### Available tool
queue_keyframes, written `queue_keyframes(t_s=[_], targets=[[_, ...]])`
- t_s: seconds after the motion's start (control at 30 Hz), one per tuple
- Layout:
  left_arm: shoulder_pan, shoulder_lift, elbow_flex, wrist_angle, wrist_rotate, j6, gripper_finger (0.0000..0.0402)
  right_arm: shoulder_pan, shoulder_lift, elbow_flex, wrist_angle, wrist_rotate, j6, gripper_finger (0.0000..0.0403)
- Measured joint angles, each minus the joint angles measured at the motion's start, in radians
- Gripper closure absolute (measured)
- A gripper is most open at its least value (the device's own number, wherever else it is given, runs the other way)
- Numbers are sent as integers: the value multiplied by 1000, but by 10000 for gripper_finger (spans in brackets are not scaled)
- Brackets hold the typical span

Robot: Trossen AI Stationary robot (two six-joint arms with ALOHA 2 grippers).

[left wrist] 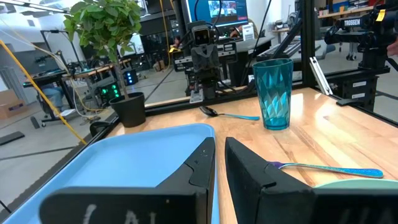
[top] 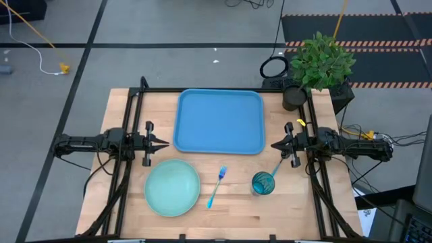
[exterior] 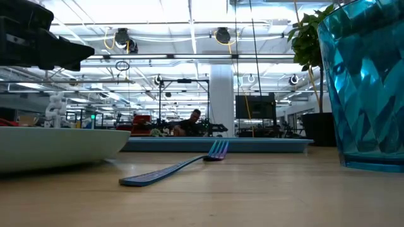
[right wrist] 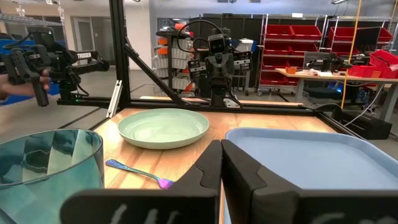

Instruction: Pick and place plate/cup/fork/spoon on tray

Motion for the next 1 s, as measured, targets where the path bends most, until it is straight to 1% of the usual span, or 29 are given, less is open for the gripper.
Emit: queue_keyframes(t_s=[0.2, 0.43, 0.5, 0.63, 0.67, 0.73, 0.87, 1.0], targets=[[0, 0, 0, 29, -18, 29, 360, 0, 0, 0, 0, 0, 0, 403], [0, 0, 0, 80, -19, -18, 360, 0, 0, 0, 1, 0, 0, 403], [0, 0, 0, 140, -19, -37, 360, 0, 0, 0, 2, 0, 0, 403], [0, 7, 10, 402, -12, -126, 360, 0, 0, 0, 2, 0, 0, 403], [0, 12, 27, 442, -3, -142, 360, 0, 0, 0, 2, 0, 0, 403], [0, 22, 91, 458, 8, -137, 360, 0, 0, 0, 2, 0, 0, 403], [0, 90, 255, 384, 9, -103, 360, 0, 0, 0, 2, 0, 0, 403], [0, 214, 431, 306, 9, -89, 360, 0, 0, 0, 9, 1, -3, 403]])
